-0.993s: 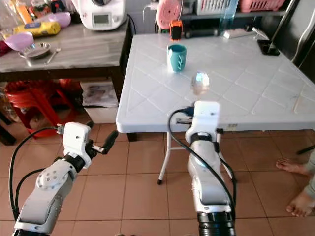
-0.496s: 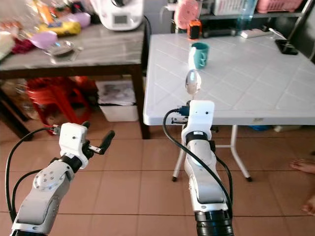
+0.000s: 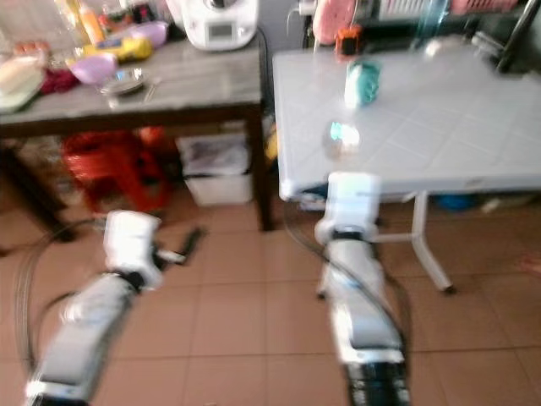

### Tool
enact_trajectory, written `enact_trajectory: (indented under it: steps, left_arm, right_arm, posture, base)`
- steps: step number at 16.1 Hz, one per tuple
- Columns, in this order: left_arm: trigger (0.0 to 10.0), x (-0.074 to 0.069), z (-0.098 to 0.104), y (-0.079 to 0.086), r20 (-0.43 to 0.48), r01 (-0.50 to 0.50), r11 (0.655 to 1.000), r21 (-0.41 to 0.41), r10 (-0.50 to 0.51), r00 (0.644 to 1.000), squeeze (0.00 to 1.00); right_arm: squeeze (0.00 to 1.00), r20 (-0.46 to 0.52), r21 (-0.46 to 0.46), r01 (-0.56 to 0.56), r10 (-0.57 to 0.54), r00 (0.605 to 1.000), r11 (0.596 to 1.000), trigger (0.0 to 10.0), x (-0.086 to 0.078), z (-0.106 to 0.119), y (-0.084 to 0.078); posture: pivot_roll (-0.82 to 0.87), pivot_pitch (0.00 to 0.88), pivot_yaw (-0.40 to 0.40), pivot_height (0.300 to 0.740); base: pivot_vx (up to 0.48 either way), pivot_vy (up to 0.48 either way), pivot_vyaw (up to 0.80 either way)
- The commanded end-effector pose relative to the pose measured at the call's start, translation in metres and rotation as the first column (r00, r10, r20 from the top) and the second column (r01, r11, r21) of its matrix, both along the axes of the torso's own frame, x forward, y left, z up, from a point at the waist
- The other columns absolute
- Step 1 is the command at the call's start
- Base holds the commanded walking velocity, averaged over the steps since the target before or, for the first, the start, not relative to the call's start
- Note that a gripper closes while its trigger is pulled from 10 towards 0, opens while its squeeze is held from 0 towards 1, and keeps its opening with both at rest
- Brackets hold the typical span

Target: Setting the table

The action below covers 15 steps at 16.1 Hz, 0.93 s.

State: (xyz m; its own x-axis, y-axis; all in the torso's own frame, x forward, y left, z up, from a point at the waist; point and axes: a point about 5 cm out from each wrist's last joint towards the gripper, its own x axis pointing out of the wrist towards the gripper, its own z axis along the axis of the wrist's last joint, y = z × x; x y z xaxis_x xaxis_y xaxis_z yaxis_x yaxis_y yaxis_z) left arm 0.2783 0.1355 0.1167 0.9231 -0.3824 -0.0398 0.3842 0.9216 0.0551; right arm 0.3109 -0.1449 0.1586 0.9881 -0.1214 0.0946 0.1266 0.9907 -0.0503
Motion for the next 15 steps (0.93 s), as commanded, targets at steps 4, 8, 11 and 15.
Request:
enact_trajectory:
  steps: [4,8,11,15]
  left_arm:
    - [10.0,0.0008,0.0024,0.0073,0.004,-0.016,1.0,0.018,0.016,1.0,0.0]
    - [10.0,0.0005,0.0022,0.0076,0.003,-0.021,1.0,0.02,0.021,1.0,0.0]
    - [10.0,0.0003,0.0031,0.007,0.012,-0.019,1.0,0.019,0.019,1.0,0.0]
    - [10.0,0.0013,0.0077,0.0093,0.034,-0.014,1.0,0.003,0.014,0.999,0.0]
  right_arm:
    - [0.0,0.022,0.013,-0.025,0.025,0.999,1.0,10.0,0.0002,0.0054,0.0087]
    - [0.0,0.019,0.01,-0.026,0.026,0.999,1.0,10.0,0.0002,0.0042,0.0082]
    - [0.0,0.018,0.01,-0.027,0.026,0.999,1.0,10.0,0.0,0.0042,0.0084]
    - [0.0,0.018,0.008,-0.022,0.022,1.0,1.0,10.0,-0.0012,0.0037,0.0061]
  posture:
    - [-0.02,0.073,0.077,0.74]
    - [-0.01,0.075,0.075,0.74]
    - [-0.02,0.077,0.076,0.74]
    - [-0.02,0.081,0.08,0.74]
  base:
    - [0.0,0.48,0.0]
    - [0.0,0.48,0.0]
    - [0.0,0.48,0.0]
    - [0.0,0.082,0.0]
